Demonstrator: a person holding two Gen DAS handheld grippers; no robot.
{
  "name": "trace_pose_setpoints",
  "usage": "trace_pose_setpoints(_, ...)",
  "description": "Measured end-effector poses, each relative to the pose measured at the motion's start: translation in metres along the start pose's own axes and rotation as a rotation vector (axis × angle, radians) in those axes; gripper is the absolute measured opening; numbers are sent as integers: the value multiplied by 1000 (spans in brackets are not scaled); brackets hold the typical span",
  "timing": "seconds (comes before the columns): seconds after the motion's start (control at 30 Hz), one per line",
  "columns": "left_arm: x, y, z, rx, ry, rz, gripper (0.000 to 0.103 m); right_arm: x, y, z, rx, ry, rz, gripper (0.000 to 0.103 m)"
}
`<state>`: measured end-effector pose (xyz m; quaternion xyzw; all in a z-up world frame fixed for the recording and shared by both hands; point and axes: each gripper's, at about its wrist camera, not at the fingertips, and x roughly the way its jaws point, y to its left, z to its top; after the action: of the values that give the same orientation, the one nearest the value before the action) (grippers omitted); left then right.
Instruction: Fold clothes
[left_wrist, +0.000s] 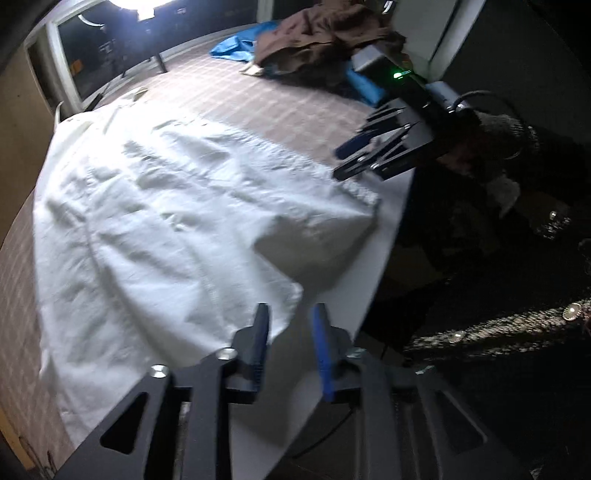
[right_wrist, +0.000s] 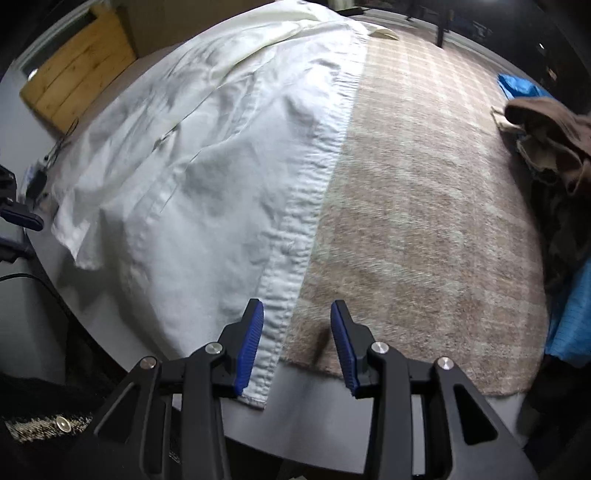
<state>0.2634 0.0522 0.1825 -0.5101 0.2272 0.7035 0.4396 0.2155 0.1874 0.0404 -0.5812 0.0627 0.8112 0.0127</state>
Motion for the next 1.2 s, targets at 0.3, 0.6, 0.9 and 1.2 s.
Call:
trace_pose_setpoints(0.3, 23, -8, 15, -3, 1, -25, 31, -17, -6, 8, -36, 31, 15, 3)
trace_pose_setpoints(0.6, 34, -18, 23, -5, 2, -51, 31, -40, -41, -1, 101, 115, 116, 29)
trace_pose_setpoints(0.9, 70, -7, 49, -186, -42, -16, 32, -28, -40, 114, -146, -109, 41, 29)
trace_pose_setpoints(1.2, 103, -34, 116, -346, -165, -27, 32, 64, -130, 264, 50, -87, 88, 29)
